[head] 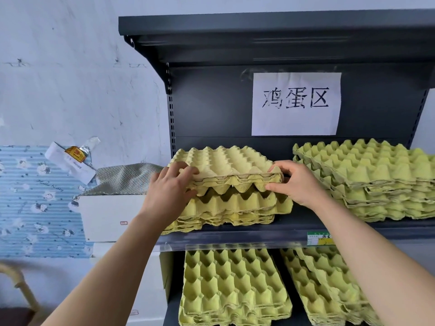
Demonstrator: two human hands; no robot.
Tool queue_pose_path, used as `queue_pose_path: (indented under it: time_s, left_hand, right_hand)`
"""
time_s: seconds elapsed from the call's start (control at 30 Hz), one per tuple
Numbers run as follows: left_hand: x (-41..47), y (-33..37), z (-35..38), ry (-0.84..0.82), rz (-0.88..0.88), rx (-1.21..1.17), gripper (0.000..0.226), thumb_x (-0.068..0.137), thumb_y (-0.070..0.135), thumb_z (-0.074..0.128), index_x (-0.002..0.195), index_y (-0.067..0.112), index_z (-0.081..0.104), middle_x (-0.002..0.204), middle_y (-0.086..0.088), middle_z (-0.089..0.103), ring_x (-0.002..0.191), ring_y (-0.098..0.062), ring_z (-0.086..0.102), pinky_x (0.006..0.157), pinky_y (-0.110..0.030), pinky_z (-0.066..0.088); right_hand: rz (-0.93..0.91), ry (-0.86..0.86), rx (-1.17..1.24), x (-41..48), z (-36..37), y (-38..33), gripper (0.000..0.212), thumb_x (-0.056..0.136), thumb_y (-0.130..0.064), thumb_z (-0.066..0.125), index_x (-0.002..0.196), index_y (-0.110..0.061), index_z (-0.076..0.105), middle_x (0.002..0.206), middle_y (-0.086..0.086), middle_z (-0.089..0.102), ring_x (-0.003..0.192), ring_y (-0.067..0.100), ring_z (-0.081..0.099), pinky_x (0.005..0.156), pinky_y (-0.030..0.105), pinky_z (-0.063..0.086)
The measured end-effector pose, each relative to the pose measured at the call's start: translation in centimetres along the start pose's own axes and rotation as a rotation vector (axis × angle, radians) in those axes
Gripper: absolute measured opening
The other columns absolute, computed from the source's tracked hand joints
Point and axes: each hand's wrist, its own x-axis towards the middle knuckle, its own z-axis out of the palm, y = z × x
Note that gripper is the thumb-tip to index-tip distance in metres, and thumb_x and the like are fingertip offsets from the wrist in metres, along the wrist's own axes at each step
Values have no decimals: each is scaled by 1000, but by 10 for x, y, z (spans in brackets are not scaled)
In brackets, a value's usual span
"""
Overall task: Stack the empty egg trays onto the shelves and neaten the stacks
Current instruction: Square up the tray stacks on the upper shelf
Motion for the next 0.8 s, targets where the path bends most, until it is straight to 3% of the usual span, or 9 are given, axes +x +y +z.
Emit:
queue_pose_path:
  time_s: [0.13,0.27,0.43,0.57,0.73,0.8]
  left_hand:
    - [3,-8,-4,-21,1,-26,35,81,24,72,114,21,62,118,2,56,106,-28,53,88,-41,39]
    - [5,-15,-12,67,-50,-25,38,81,27,72,116,23,59,121,-2,52,109,-31,48,87,-46,41]
    - [-1,-16,-9,-59,-157,-72,37,88,29,64,122,24,52,124,-3,49,114,-29,43,87,-43,41]
    - [-7,-20,-4,-70,-156,-107,45,87,29,65,129,24,48,125,-4,50,115,-29,41,91,-42,39]
    - [-23,-24,-1,27,-270,-251,81,72,27,81,137,12,35,131,-15,40,122,-33,37,101,-43,37]
    - [-33,-27,0,79,-322,-287,88,64,26,86,132,4,35,128,-17,36,121,-34,37,101,-44,40]
  right_hand:
    - [-48,35,4,-3,4,-8,33,66,-21,84,89,-32,65,106,-14,62,101,12,59,93,42,48]
    - [-113,96,-19,-4,-1,-22,33,66,-21,85,89,-32,65,106,-12,59,101,12,58,92,35,47]
    - [-69,73,-126,-13,9,-34,35,70,-22,82,98,-23,63,111,-6,52,99,9,52,78,8,33]
    - [-11,25,-175,-23,20,-35,36,70,-21,80,99,-28,59,116,-2,45,97,11,46,71,-3,29]
    - [26,-34,-186,-28,27,-36,33,72,-27,81,97,-29,59,129,-5,42,110,6,40,91,19,27]
    - [31,-7,-182,-28,28,-35,31,74,-27,80,96,-26,59,131,-4,43,112,6,40,92,20,27]
